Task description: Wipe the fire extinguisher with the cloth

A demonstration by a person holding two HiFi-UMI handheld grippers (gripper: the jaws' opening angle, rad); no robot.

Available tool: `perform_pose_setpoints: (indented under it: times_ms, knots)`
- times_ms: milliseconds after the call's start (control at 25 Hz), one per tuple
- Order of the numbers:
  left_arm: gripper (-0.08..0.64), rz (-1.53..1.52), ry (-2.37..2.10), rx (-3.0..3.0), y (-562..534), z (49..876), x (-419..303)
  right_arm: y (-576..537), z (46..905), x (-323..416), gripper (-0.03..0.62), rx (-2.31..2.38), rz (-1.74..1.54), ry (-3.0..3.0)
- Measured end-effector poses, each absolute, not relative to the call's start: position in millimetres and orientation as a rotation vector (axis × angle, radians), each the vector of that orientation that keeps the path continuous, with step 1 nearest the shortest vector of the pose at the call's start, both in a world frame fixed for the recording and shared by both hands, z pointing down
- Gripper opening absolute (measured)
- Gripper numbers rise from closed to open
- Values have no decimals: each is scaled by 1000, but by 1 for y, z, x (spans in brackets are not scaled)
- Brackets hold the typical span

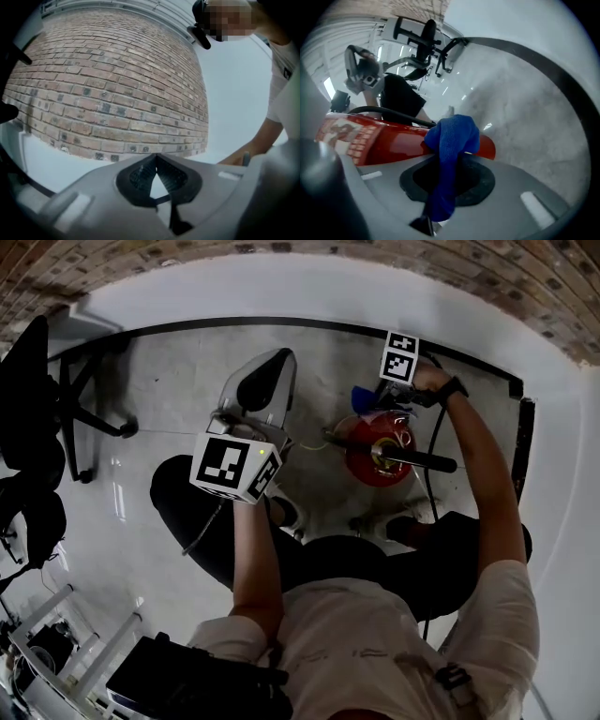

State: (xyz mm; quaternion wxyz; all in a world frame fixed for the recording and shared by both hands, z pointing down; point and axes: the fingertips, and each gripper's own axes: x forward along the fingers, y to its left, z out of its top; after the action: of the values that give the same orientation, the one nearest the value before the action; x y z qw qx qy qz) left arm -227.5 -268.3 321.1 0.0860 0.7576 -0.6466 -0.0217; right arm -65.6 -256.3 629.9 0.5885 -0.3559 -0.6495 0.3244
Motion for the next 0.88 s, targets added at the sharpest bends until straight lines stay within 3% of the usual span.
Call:
perform_pose_setpoints:
  times_ms: [240,560,720,880]
  knots:
    - [3,-28,-1915,2235,-271,334,-227,-257,732,-69,62,-728,966,-1560]
    - [3,38,-1907,2222,-271,349,-221,-262,841,-49,70,-520,807,-1567]
    - [3,43,-1934,2204,-268,348,-228,-275,828,-54,71,-508,742,-1623]
    - [3,32,-1943,2214,-265,343,-231,-304,726,-87,71,-559,787,-1799]
